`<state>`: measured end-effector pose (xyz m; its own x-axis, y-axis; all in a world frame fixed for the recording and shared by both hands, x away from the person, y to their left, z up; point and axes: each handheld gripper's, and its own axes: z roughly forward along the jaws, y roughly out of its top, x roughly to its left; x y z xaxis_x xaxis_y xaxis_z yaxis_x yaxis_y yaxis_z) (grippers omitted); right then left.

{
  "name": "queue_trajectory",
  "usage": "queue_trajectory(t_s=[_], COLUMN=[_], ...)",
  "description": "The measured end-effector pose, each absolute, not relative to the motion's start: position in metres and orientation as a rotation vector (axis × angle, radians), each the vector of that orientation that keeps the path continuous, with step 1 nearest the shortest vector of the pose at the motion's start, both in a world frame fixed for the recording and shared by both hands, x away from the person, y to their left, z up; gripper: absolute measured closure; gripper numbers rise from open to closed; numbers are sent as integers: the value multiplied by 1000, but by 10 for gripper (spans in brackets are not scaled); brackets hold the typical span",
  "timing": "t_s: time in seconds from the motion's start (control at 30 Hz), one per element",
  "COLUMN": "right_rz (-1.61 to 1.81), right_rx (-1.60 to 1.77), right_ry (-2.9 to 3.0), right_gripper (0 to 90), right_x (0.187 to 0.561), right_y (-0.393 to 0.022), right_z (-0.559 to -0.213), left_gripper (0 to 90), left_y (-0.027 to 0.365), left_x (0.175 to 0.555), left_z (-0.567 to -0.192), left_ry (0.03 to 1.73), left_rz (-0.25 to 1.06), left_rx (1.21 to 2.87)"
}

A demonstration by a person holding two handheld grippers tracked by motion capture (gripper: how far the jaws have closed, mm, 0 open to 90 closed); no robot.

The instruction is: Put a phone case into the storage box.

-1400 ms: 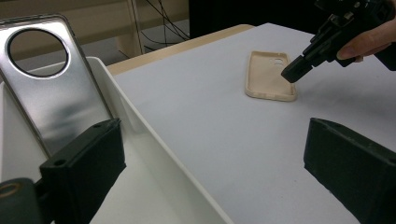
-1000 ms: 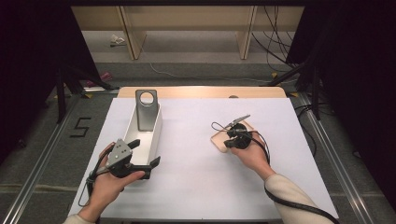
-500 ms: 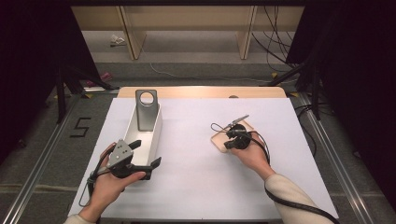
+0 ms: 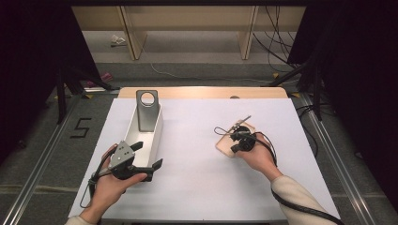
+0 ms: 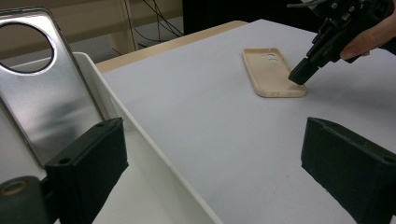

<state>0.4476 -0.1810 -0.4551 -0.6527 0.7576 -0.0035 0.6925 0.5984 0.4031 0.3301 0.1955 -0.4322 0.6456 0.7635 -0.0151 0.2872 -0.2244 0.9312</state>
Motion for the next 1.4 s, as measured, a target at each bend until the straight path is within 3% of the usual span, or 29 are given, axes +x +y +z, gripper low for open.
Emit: queue_trajectory(t_s=[1.4], right_rz=[395], right_rx=[1287], right_ry=[2655], right_gripper=[900], right_x=[438], right_y=[-233], right_z=[-450], left_gripper=[74], left_y=[196], left_x=[329], left_z=[-432], left_ry=[846], left_rz=[563], left_rx=[1789])
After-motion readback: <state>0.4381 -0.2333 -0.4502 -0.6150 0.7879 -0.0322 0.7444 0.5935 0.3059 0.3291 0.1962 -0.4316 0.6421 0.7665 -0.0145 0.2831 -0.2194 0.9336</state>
